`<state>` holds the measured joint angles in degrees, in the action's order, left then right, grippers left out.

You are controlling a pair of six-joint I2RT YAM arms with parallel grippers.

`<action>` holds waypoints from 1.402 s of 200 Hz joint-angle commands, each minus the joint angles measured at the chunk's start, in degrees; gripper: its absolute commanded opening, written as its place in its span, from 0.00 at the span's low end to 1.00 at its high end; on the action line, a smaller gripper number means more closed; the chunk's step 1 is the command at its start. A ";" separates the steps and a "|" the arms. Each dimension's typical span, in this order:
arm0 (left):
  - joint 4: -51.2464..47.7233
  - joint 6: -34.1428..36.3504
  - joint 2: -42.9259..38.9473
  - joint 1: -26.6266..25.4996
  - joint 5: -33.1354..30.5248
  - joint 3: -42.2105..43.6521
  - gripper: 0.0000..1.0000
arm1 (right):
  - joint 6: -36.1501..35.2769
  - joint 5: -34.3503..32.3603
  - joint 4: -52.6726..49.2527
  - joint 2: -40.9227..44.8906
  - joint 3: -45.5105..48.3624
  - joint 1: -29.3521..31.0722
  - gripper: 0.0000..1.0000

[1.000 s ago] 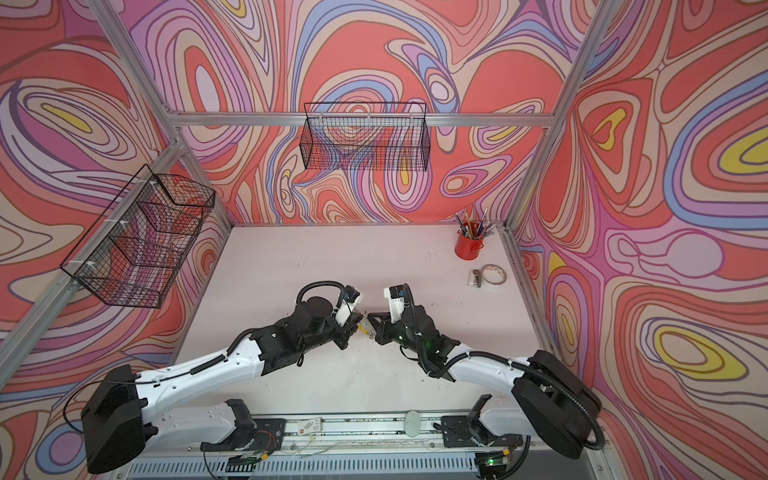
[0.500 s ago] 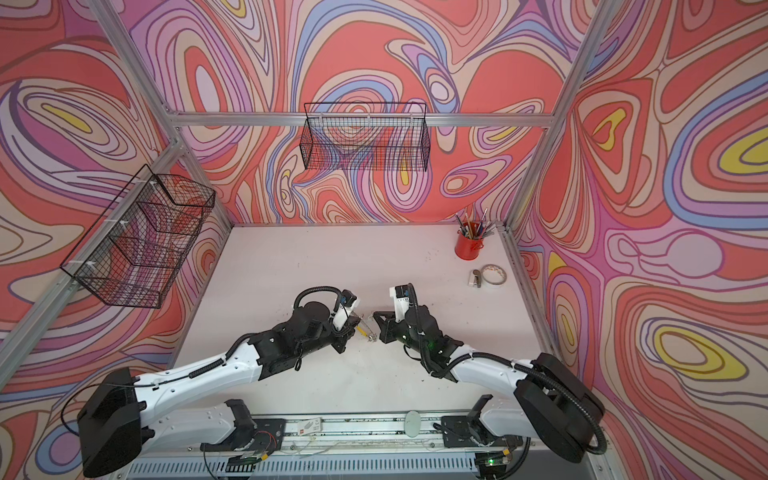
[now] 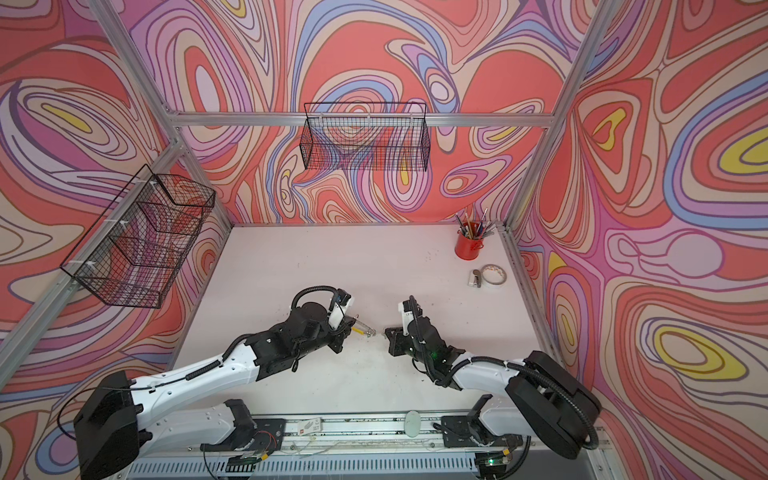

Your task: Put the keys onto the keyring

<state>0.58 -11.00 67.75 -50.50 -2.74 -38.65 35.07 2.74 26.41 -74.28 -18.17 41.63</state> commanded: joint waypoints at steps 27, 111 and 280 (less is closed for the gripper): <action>-2.81 -1.96 6.87 1.03 -2.00 -3.73 0.00 | 0.22 -1.40 0.90 -0.94 -0.10 -0.23 0.00; -3.86 -2.35 20.12 2.65 -0.63 -12.21 0.00 | -1.33 -4.46 -4.07 -0.12 -0.90 -0.53 0.00; -3.03 -12.02 25.07 3.74 11.81 -12.50 0.38 | -2.17 -1.78 -5.93 -7.05 -6.31 -7.57 0.00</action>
<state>-2.28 -18.17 95.31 -47.44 6.35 -50.24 33.95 0.82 21.37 -80.34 -22.59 34.54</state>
